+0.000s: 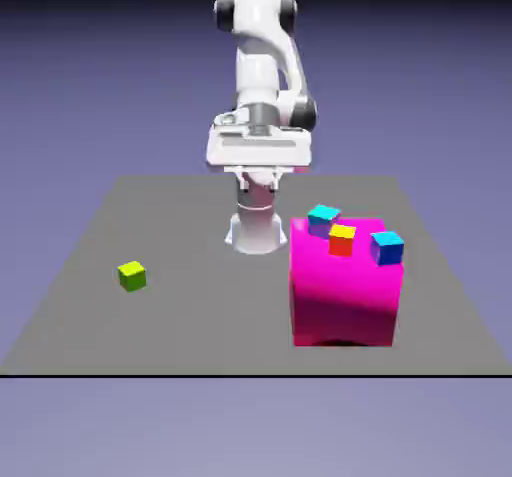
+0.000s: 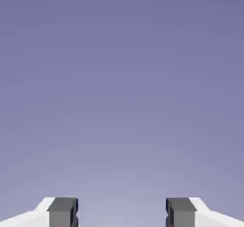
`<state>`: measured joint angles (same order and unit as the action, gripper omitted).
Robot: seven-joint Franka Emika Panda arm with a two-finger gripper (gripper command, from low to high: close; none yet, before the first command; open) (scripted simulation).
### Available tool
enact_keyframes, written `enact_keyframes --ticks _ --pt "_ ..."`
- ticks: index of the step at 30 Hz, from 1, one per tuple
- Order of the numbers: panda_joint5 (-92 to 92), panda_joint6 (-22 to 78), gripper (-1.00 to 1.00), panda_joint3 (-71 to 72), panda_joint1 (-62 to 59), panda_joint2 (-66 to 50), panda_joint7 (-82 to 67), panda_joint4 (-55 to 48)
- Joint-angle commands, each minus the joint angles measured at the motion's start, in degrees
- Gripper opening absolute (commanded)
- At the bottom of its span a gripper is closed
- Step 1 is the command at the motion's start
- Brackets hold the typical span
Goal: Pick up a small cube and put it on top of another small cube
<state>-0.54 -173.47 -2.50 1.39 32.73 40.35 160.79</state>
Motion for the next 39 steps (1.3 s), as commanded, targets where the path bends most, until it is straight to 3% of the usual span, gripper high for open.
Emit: enact_keyframes --ticks 1,39 --pt "-0.4 0.4 0.0 -2.1 0.6 0.1 -1.7 -0.2" --pt "-17.4 17.4 0.0 -81.0 22.9 2.5 -68.0 -6.9"
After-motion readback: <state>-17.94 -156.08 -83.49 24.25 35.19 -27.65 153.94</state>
